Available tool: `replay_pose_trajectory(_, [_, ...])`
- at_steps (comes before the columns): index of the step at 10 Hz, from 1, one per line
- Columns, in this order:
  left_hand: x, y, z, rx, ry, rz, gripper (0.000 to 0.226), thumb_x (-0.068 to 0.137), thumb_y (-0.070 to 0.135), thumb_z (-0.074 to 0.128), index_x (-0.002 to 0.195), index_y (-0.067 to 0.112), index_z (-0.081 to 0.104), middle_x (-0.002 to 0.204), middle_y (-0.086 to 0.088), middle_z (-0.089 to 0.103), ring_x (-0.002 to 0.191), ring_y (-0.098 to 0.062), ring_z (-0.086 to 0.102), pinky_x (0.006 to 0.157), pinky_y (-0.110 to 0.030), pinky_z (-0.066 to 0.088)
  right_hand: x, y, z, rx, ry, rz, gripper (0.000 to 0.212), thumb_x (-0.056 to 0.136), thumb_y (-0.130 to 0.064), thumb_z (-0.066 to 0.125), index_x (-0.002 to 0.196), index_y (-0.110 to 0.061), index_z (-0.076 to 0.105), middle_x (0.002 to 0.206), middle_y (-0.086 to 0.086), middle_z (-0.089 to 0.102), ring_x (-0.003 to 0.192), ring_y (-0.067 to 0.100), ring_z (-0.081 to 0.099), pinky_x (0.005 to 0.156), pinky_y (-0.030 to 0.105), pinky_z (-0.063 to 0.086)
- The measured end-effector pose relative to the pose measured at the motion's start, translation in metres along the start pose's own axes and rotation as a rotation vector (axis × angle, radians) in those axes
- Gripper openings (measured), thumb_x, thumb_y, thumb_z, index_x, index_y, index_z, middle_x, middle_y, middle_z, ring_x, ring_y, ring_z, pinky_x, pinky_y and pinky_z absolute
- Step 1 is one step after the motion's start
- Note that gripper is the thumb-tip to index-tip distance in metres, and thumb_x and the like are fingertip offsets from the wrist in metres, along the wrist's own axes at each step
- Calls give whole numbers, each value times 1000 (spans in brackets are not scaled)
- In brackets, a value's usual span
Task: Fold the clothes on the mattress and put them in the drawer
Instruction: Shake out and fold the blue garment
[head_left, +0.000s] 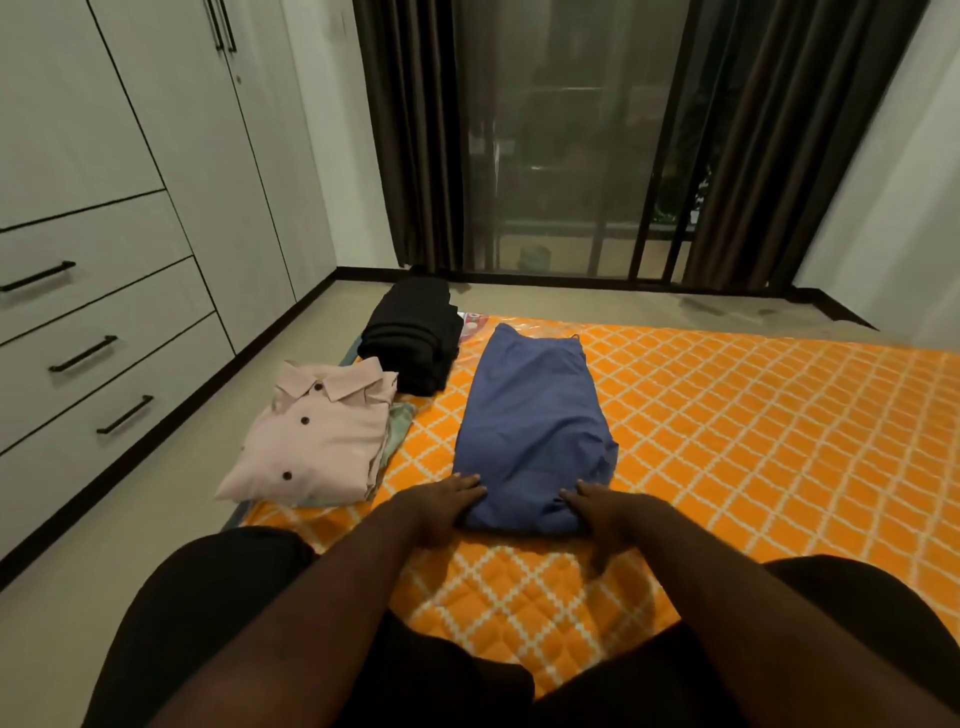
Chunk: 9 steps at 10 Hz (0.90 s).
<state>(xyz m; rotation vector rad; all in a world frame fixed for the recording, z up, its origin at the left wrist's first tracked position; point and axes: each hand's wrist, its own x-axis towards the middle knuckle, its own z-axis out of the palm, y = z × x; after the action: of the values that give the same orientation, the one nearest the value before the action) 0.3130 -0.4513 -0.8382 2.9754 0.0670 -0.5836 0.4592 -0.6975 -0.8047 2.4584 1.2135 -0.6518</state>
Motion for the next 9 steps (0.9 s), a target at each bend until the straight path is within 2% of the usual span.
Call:
replay_pose_trajectory(1, [0, -4, -1, -83, 27, -21, 80, 98, 16, 60, 163, 19, 13, 170, -5, 3, 156, -22, 9, 124, -32, 16, 2, 1, 4, 27, -88, 37, 132, 77, -38, 89, 163, -19, -10, 169, 16, -15, 157, 35, 9, 124, 39, 21])
replay_pose_trajectory(2, [-2, -9, -3, -304, 35, -128, 81, 95, 14, 64, 161, 15, 18, 170, -7, 8, 155, -22, 15, 123, -30, 17, 5, 2, 2, 46, -42, 25, 122, 83, -29, 85, 164, -18, -6, 170, 17, -10, 156, 35, 15, 121, 37, 22])
replay_pose_trajectory(3, [4, -16, -3, -192, 32, -40, 76, 95, 15, 67, 159, 10, 26, 166, -10, 24, 150, -26, 31, 120, -29, 25, 1, 11, 6, 107, 24, -20, 115, 85, -18, 83, 164, -14, -1, 170, 18, -2, 154, 36, 21, 118, 36, 25])
replay_pose_trajectory(4, [1, 1, 11, -608, 285, -39, 52, 97, 33, 65, 143, 11, 52, 133, -6, 63, 113, -25, 66, 101, -39, 54, 0, 24, 12, 244, 129, -56, 101, 79, -9, 83, 160, -11, 21, 165, 18, 21, 147, 37, 34, 111, 34, 31])
replay_pose_trajectory(5, [4, 1, 22, -799, 410, -79, 49, 93, 39, 69, 136, 17, 59, 132, -7, 64, 113, -25, 67, 101, -45, 54, -1, 30, 16, 333, 219, -64, 64, 85, -7, 73, 143, -9, 46, 146, 18, 48, 133, 36, 49, 93, 25, 34])
replay_pose_trajectory(6, [7, -1, 24, -813, 456, -81, 47, 92, 36, 70, 132, 12, 60, 128, -11, 67, 108, -27, 69, 97, -46, 56, -2, 27, 14, 358, 221, -69, 44, 93, -16, 66, 136, -11, 57, 140, 15, 57, 127, 35, 54, 97, 32, 39])
replay_pose_trajectory(7, [3, 4, 16, -822, 434, -148, 47, 93, 32, 70, 131, 6, 60, 125, -16, 68, 105, -28, 72, 87, -42, 61, -1, 31, 15, 536, 285, -6, 34, 96, -14, 62, 129, -17, 66, 129, 14, 65, 115, 34, 61, 96, 38, 46])
replay_pose_trajectory(8, [3, -10, 7, -815, 335, -130, 50, 91, 23, 74, 138, 16, 58, 118, -6, 68, 97, -12, 71, 79, -25, 57, 2, 36, 16, 1069, 376, 98, 23, 97, -2, 55, 101, -17, 72, 89, 9, 63, 77, 23, 58, 72, 41, 47])
replay_pose_trajectory(9, [5, -23, 3, -536, 268, -99, 76, 76, 30, 85, 145, 29, 53, 133, -4, 65, 117, -25, 62, 97, -38, 51, 0, 37, 9, 1354, 405, 162, 17, 102, -10, 55, 114, -6, 66, 104, 15, 66, 93, 28, 60, 79, 45, 53])
